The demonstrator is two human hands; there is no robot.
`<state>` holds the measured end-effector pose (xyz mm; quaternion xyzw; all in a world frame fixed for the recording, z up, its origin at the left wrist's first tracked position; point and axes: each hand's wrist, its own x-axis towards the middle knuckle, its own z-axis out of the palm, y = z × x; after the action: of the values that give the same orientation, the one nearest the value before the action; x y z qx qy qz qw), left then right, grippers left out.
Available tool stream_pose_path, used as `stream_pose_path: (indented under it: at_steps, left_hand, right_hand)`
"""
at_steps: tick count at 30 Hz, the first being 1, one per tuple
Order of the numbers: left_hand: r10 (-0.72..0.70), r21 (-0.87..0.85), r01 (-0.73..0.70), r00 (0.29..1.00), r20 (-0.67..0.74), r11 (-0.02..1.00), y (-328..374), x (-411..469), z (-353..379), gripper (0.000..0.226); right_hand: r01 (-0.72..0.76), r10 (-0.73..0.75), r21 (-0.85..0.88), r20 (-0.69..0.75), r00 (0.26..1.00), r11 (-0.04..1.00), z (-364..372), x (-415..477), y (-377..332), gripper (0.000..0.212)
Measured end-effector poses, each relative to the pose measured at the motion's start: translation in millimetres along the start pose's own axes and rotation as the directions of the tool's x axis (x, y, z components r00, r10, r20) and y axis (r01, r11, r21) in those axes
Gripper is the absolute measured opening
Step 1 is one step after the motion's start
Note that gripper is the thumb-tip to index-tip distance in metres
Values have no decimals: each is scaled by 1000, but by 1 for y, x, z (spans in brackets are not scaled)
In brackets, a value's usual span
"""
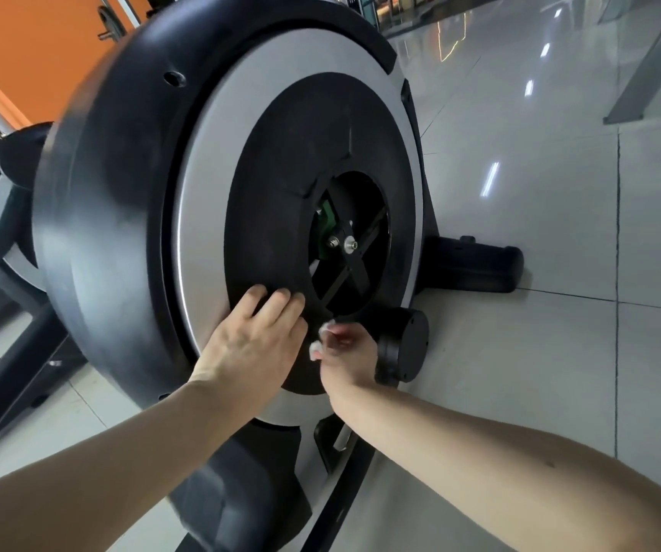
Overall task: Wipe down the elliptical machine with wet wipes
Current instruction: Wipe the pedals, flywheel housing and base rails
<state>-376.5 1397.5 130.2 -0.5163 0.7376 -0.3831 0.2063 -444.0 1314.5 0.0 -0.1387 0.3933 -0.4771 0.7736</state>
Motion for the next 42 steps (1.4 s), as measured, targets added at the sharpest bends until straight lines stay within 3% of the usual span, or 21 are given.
stream_pose_path:
  at_steps: [3, 5, 9, 11, 13, 16, 19, 21, 24, 26, 29, 34, 39, 42]
  left_hand:
    - [-4, 29, 3, 1000, 3, 1000, 1, 1, 2, 48]
    - [-3, 22, 2, 1000, 21, 1000, 2, 3, 1, 48]
    - [-4, -9, 4, 1000, 21, 1000, 6, 6, 1, 50]
    - [-17, -23, 18, 1000, 26, 1000, 5, 9, 1, 52]
    - [-12, -40, 13, 1000, 15, 999, 4, 9, 0, 53]
    - [-45, -68, 46, 999, 9, 997, 3, 9, -2, 51]
    - [-45, -53, 44, 999, -9, 998, 2, 9, -1, 38]
    - [-36, -57, 35, 999, -11, 998, 3, 9, 0, 39]
    - [-49, -66, 48, 999, 0, 997, 4, 8, -2, 45]
    - [-42, -79, 43, 999, 16, 996, 5, 8, -2, 47]
    - [-43, -67, 47, 998, 54, 997, 6, 8, -4, 50]
    - [-48, -65, 56, 993, 112, 996, 7, 14, -6, 57]
    - [-41, -52, 48, 991, 127, 997, 7, 39, -13, 57]
    - [-32, -42, 38, 990, 140, 998, 10, 65, -19, 51]
  right_hand:
    - [54, -52, -13, 123, 991, 998, 2, 0, -1, 23]
    - [62, -61, -65, 9, 998, 996, -9, 11, 8, 19]
    - [-93, -15, -330, -310, 951, 939, -40, 37, 23, 14]
    - [-56, -90, -398, -340, 936, 916, -33, 37, 22, 11]
    - [22, -115, -343, -251, 961, 939, -16, 26, 14, 8]
    - [135, -132, -195, 28, 991, 971, 2, -11, -4, 13]
    - [327, -251, -346, 248, 936, 879, 1, -43, 2, 14]
    - [346, -211, -437, 328, 921, 830, -9, -54, 16, 15]
    - [277, -154, -539, 262, 953, 796, -29, -44, 35, 15]
    - [172, -145, -562, 93, 985, 809, -37, -19, 33, 15]
    - [46, -112, -351, -168, 979, 935, -31, 16, 4, 13]
    - [25, -51, -310, -77, 996, 950, -18, 21, -12, 27]
    - [-55, 52, -126, -34, 998, 991, -14, 15, -24, 12]
    - [147, -172, -231, -90, 981, 962, -19, 37, -54, 17]
